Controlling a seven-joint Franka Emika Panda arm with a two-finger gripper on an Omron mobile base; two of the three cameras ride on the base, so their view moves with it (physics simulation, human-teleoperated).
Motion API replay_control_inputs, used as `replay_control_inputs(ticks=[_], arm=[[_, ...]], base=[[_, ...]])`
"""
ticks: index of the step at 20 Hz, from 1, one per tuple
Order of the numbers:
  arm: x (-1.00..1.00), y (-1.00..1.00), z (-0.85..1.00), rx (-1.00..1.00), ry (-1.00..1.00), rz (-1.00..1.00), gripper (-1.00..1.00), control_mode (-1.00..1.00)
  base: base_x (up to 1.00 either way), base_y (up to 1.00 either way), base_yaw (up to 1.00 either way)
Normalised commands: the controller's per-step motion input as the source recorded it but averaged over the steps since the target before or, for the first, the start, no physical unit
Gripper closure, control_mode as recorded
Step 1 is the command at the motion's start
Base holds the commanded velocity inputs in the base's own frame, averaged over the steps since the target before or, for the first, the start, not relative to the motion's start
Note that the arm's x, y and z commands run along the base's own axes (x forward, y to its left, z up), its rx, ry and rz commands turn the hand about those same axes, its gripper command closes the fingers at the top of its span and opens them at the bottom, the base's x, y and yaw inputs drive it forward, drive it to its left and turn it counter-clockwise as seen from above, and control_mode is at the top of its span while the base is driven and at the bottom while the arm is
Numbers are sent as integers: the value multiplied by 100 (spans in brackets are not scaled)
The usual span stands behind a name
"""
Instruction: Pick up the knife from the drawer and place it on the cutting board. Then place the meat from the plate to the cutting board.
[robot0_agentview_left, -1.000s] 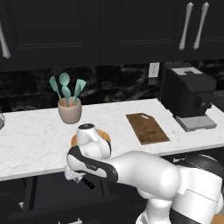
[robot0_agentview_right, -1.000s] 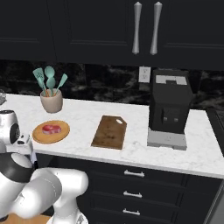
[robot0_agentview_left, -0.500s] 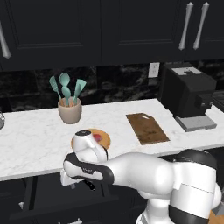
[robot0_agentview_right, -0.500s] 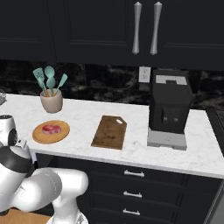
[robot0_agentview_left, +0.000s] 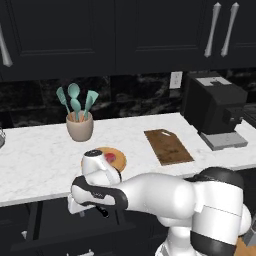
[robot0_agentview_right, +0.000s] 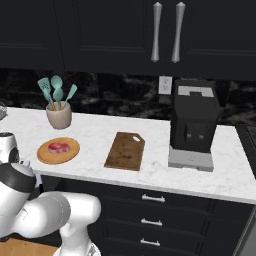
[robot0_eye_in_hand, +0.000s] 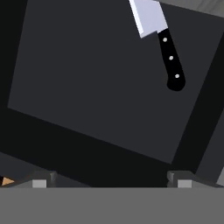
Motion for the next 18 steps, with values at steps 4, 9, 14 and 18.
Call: replay_control_inputs(ticks=[4,9,14,18], arm=[[0,1,-10,0,0,0,-100,-100],[0,2,-24,0,0,0,-100,-100],[0,7,-36,0,1,0,-100,-100],[0,1,-24,0,0,0,-100,-100]], base=[[0,0,0],[0,0,0],[0,0,0],[0,0,0]])
